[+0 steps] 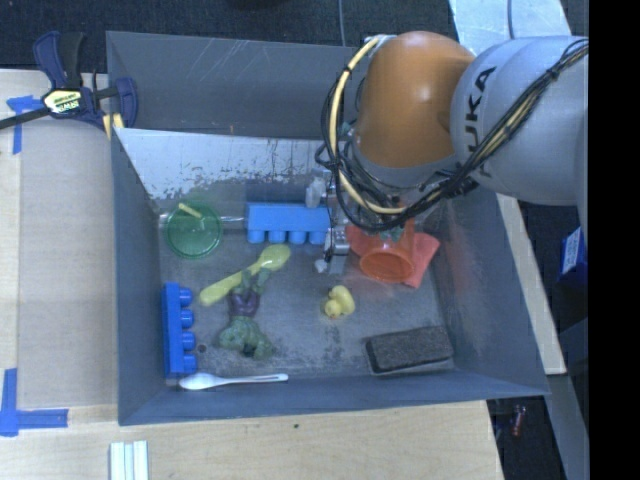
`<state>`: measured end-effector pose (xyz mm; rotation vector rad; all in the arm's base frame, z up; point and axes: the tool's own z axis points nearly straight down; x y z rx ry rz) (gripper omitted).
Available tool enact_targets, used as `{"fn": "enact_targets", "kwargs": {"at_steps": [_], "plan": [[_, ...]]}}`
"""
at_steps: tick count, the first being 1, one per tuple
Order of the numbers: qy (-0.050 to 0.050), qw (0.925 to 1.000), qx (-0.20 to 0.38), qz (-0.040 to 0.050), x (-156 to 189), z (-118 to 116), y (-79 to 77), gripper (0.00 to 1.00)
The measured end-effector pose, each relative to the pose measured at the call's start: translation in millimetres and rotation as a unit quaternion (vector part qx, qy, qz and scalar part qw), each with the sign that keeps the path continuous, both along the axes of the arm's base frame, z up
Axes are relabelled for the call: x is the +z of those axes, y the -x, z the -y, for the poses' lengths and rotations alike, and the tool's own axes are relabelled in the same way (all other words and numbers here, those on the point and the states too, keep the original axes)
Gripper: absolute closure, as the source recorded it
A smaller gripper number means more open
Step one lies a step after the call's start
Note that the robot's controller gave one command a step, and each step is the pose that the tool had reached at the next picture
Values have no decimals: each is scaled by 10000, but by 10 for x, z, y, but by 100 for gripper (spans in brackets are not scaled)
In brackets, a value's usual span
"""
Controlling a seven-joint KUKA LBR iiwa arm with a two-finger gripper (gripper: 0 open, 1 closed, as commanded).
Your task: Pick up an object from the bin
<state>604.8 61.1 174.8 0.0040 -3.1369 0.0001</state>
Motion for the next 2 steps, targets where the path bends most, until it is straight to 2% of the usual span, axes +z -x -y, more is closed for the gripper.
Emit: {"fn": "enact_targets", "kwargs": {"at_steps": [1,2], "plan": [[-3,10000,-5,41,52,2,-14,0],[-3,10000,-19,43,-67,377,-110,0]]}}
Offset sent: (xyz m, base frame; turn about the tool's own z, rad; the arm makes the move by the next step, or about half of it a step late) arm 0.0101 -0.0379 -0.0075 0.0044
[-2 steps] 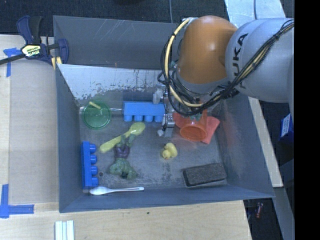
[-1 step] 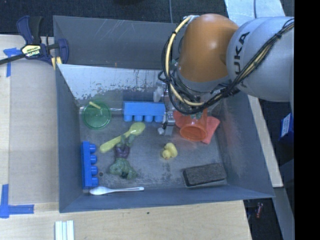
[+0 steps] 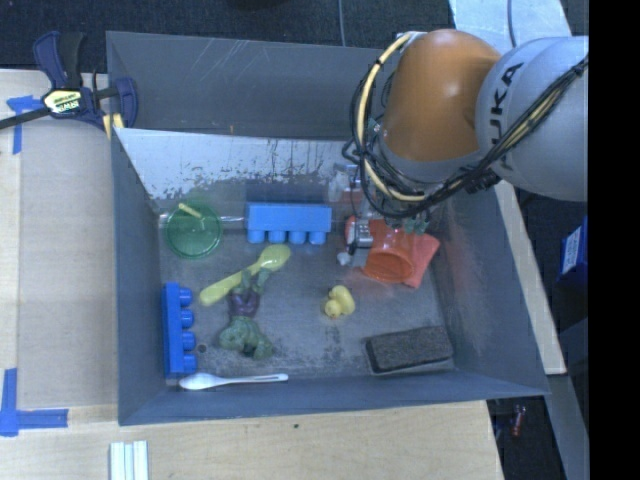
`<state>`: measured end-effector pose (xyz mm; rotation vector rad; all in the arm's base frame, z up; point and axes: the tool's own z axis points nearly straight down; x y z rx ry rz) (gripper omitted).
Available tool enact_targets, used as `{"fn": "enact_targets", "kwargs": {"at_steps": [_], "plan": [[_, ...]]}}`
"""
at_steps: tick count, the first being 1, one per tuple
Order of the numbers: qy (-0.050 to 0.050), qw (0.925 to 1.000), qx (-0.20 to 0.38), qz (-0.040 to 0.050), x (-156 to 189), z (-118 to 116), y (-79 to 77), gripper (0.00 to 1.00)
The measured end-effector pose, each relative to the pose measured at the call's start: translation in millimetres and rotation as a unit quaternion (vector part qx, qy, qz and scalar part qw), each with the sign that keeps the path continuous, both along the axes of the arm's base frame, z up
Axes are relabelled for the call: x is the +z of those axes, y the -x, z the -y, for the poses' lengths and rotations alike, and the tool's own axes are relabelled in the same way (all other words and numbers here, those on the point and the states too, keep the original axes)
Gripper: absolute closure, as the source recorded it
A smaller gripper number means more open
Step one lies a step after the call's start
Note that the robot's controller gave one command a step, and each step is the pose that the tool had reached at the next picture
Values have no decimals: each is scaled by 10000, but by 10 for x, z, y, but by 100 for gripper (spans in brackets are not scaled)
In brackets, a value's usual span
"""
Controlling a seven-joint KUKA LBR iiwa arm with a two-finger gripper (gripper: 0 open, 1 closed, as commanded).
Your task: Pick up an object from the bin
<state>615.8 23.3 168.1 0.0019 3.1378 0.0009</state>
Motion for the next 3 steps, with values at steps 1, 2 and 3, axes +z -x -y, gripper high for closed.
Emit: {"fn": "enact_targets", "kwargs": {"at_steps": [1,2,3], "plan": [[10,9862,1655,24,65,84,1,0],[11,9852,1716,28,-512,765,3,0],[-10,9936,1127,70,-399,1139,80,0]]}}
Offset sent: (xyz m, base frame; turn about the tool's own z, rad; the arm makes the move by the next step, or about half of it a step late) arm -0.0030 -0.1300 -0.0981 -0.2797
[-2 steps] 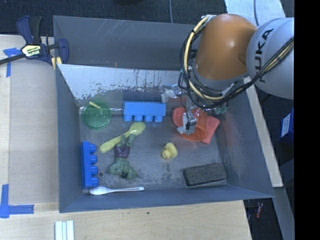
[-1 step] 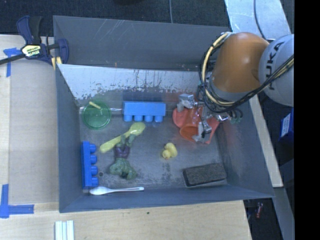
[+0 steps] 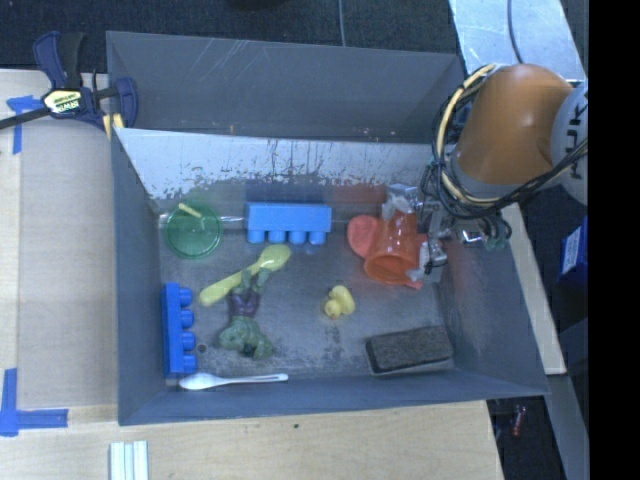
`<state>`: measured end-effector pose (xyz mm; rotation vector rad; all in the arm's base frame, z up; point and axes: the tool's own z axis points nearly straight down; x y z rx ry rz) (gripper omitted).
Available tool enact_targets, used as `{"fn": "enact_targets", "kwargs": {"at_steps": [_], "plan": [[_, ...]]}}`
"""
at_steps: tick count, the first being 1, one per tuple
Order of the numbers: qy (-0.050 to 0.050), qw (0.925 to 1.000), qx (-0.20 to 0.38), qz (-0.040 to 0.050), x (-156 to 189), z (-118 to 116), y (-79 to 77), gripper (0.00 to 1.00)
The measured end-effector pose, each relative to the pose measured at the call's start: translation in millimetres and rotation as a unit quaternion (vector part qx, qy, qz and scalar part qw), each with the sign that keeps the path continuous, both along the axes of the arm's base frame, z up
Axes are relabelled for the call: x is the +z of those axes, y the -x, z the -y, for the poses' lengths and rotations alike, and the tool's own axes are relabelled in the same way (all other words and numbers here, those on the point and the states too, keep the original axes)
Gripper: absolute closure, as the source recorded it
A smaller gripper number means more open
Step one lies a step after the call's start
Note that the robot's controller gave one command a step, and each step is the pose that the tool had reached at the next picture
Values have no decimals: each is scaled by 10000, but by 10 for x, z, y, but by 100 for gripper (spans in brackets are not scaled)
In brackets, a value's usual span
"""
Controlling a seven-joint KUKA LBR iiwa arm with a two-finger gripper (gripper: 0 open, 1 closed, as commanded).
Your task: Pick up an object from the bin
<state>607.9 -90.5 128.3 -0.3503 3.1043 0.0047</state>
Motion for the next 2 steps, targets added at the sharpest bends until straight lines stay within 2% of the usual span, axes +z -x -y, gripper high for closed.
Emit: {"fn": "enact_targets", "kwargs": {"at_steps": [1,2], "plan": [[14,9998,-201,-8,-393,33,-102,0],[74,9649,2624,96,-523,-73,-114,100]]}}
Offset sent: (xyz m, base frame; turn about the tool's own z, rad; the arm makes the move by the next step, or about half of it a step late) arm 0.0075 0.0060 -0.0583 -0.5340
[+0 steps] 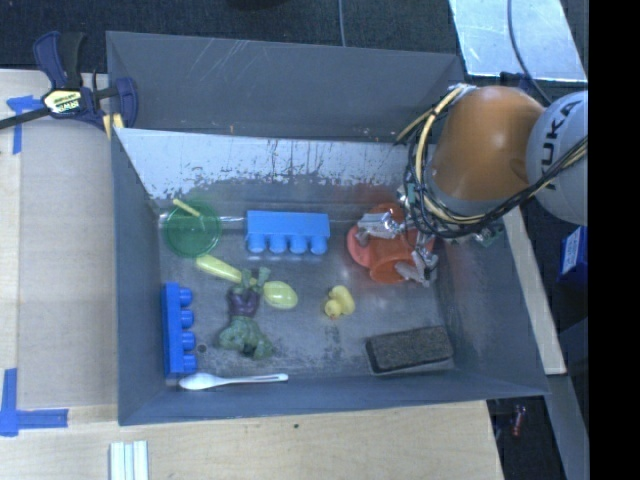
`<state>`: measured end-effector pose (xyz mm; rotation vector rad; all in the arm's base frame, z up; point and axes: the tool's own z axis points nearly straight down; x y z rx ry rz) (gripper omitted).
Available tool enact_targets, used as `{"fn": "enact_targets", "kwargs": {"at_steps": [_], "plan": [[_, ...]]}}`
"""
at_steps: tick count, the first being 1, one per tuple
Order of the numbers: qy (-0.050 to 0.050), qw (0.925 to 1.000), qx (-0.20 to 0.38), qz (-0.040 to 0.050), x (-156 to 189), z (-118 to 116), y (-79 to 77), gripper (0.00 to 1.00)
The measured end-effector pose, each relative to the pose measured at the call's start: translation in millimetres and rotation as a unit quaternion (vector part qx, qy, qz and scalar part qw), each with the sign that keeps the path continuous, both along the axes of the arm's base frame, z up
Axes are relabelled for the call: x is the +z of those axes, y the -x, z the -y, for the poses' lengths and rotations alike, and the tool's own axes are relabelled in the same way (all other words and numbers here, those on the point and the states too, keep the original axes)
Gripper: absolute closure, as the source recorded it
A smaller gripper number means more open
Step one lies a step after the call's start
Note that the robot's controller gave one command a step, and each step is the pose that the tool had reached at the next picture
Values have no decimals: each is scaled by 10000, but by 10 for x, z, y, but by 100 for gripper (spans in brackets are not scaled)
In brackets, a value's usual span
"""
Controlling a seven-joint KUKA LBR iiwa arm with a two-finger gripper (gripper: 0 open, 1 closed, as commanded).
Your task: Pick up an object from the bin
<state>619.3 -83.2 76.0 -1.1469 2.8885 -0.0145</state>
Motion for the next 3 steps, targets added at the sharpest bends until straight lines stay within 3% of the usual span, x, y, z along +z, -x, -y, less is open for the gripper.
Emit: {"fn": "enact_targets", "kwargs": {"at_steps": [3], "plan": [[-3,10000,-9,-11,0,1,3,100]]}}
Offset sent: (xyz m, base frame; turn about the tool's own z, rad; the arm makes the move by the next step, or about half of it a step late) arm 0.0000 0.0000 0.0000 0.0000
